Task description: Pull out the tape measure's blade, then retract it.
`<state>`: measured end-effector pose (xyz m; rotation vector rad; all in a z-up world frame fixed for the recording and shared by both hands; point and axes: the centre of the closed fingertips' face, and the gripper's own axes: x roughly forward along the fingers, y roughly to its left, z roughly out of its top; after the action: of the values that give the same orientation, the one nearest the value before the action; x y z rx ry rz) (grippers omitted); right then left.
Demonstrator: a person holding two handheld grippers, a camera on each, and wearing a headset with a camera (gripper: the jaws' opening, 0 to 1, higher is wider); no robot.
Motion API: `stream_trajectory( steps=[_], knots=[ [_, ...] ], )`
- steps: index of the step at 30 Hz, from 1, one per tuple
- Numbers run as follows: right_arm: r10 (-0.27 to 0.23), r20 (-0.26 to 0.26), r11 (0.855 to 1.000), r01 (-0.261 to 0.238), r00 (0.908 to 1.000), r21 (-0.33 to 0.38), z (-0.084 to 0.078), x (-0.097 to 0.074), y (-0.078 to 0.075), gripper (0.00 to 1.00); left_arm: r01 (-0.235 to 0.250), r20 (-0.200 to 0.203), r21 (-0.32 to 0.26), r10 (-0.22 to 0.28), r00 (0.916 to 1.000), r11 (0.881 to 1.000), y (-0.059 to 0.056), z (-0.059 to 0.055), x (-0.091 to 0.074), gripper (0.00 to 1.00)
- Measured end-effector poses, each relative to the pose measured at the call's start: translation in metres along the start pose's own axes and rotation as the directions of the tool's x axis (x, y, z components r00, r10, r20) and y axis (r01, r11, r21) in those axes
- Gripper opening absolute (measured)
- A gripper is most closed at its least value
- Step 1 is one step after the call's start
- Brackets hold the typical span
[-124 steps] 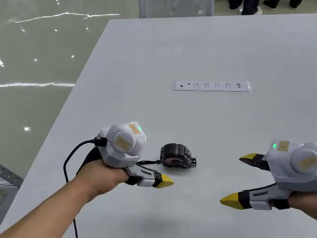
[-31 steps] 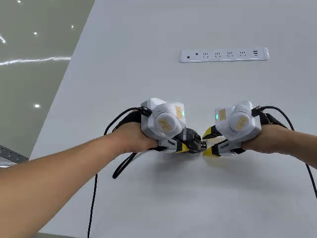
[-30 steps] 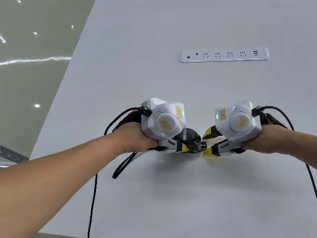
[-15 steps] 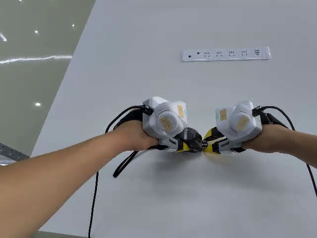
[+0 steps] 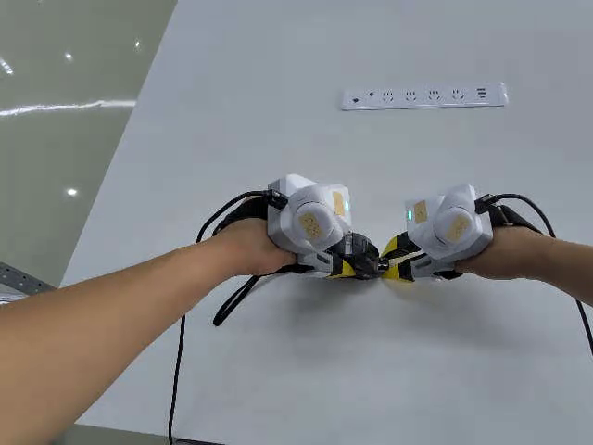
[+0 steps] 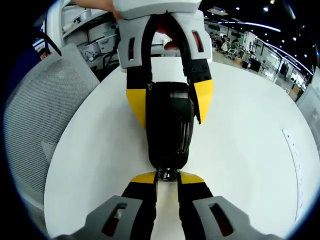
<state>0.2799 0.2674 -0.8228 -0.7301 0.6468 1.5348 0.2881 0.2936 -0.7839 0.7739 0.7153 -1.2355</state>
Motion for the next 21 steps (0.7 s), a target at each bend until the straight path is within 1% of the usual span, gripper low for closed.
stream_trajectory(
  steps=[6, 11, 21],
  knots=[
    [-0.002, 0.007, 1.0, 0.002, 1.0, 0.009, -0.001, 0.0, 0.0, 0.11, -0.005, -0.001, -0.004, 0.005, 1.0, 1.0, 0.0, 0.0, 0.0, 0.31],
    [-0.005, 0.005, 1.0, 0.005, 1.0, 0.02, -0.004, -0.005, 0.003, 0.11, -0.006, -0.001, -0.004, 0.006, 1.0, 1.0, 0.0, 0.0, 0.0, 0.31],
    [-0.009, -0.001, 0.999, 0.009, 1.0, 0.031, -0.018, -0.016, 0.005, 0.11, 0.001, -0.006, 0.001, -0.001, 1.0, 1.0, 0.0, 0.0, 0.0, 0.3]
  ],
)
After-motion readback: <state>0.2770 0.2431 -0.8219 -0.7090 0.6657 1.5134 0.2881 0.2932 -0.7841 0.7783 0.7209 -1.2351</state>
